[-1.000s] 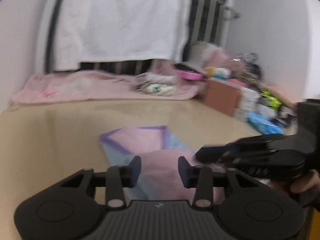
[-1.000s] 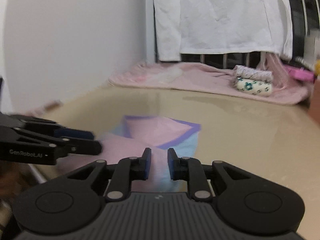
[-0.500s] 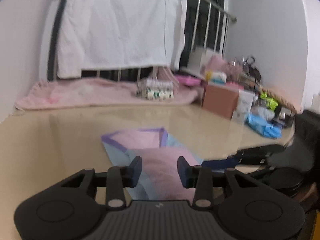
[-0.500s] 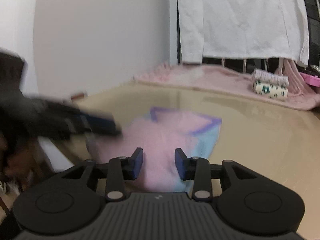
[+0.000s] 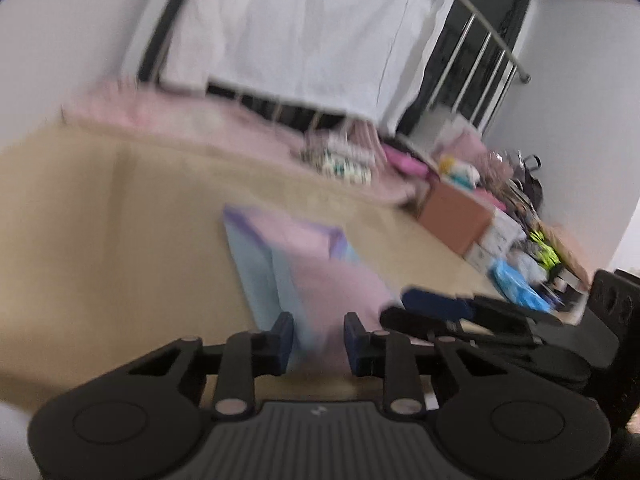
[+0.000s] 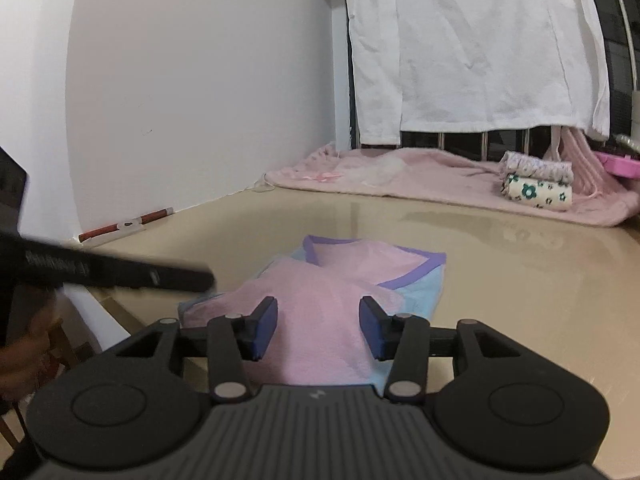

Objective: Fold clothes

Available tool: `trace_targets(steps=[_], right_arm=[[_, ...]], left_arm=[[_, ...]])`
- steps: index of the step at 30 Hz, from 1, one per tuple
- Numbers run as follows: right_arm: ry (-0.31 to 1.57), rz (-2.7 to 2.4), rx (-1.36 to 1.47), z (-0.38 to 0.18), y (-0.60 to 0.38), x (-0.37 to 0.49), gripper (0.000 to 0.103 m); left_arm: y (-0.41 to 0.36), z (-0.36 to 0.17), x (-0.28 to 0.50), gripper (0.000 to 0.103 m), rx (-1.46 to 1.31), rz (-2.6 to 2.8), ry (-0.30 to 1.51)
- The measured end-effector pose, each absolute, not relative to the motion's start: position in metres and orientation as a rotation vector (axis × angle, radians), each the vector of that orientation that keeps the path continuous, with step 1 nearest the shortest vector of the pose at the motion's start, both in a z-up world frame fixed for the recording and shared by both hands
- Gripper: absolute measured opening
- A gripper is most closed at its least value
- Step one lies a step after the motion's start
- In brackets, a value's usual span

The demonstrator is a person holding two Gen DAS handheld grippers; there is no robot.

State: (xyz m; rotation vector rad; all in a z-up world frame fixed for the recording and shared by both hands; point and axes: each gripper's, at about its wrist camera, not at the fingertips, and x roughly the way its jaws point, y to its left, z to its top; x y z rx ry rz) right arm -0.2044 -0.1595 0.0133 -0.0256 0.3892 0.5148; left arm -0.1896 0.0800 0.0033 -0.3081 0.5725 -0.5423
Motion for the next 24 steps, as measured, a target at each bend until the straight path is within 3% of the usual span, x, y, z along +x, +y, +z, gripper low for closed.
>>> trace_targets(steps=[3,6,8,10,17,22,23,24], right_arm=[[0.409,0.527,-0.012,0.007,-0.158,-0.205,0.046],[0.422,0.529,0.015,0.003,-0.160,-0.203,0.047],[0.430,0.529,0.032,0.002,-0.161,-0.201,0.049],[0.432,0.523,0.033,0.000,-0.162,-0.200,0.050],[0.408,0.496,-0.006,0.001,-0.162,-0.202,0.053],[0.330,0.494,-0.044,0.016,-0.156,-0.202,0.052],[0.332,0.483,-0.052,0.017,-0.152,-0.198,0.049],[0.340,0.470,-0.056,0.016,-0.151,-0.194,0.034]], left_arm=[[0.085,-0.003,-0.194,0.030,-0.347,-0.557,0.571],[0.087,-0.005,-0.193,0.028,-0.325,-0.559,0.592],[0.085,-0.005,-0.191,0.009,-0.280,-0.566,0.619],[0.088,-0.006,-0.191,0.006,-0.267,-0.561,0.631],[0.103,0.005,-0.193,0.006,-0.242,-0.544,0.658],[0.077,0.032,-0.181,0.011,-0.271,-0.551,0.530],[0.067,0.035,-0.176,0.011,-0.265,-0.533,0.509],[0.057,0.036,-0.169,0.011,-0.257,-0.491,0.509]])
